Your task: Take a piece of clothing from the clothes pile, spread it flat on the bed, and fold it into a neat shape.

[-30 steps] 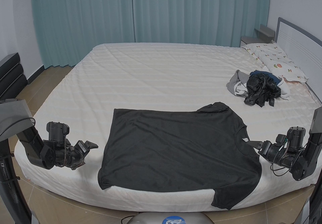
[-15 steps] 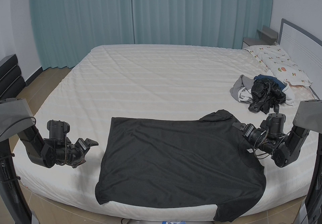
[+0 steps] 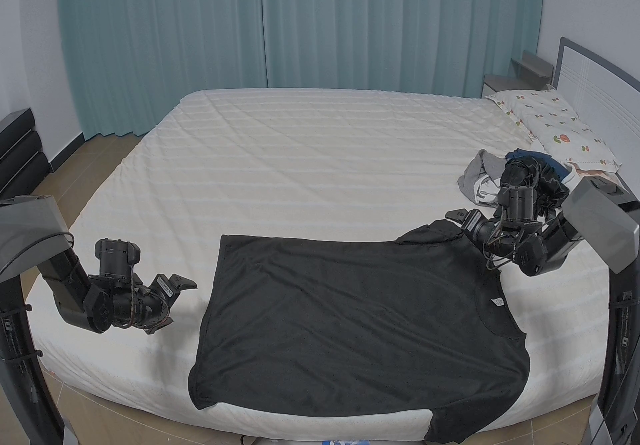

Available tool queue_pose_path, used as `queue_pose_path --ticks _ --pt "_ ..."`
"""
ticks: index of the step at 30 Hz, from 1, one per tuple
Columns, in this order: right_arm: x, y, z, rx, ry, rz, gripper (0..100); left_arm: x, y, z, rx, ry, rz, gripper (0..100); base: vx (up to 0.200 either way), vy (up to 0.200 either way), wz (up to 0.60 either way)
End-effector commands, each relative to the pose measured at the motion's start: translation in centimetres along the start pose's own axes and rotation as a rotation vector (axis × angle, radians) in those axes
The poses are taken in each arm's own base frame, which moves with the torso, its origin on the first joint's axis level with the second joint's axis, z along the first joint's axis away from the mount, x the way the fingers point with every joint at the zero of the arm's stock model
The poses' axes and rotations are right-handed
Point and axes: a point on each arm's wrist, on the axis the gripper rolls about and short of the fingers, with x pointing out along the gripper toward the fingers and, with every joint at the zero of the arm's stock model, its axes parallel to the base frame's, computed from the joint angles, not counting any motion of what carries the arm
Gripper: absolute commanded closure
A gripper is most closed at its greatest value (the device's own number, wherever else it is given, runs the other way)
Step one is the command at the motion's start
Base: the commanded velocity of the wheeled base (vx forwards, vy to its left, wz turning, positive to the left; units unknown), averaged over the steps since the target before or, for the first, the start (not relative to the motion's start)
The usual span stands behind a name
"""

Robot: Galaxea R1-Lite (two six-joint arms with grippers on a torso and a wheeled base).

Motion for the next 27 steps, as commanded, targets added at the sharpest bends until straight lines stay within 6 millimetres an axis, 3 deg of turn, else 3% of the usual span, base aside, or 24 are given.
queue_pose_path --ticks 1,8,18,19,27 --pt "4.1 -2.4 -1.4 0.013 0.052 -0.056 0 0.2 0.4 -0.2 -0.012 0.01 0.011 0 0.0 0.0 0.0" --pt "5.4 -1.9 -0.3 0.022 0.04 -0.049 0 0.2 0.4 -0.2 -0.012 0.011 0.013 0 0.0 0.0 0.0" --pt "7.6 -1.4 -0.7 0.019 0.021 -0.021 0 0.3 0.4 -0.3 -0.008 0.004 0.004 0 0.0 0.0 0.0" --pt "7.8 -1.4 -0.7 0.017 0.017 -0.019 100 0.3 0.5 -0.3 -0.008 0.004 0.005 0 0.0 0.0 0.0" --pt "9.0 -0.6 0.8 0.015 -0.062 0.007 100 0.4 0.5 -0.3 -0.007 0.004 0.005 0 0.0 0.0 0.0"
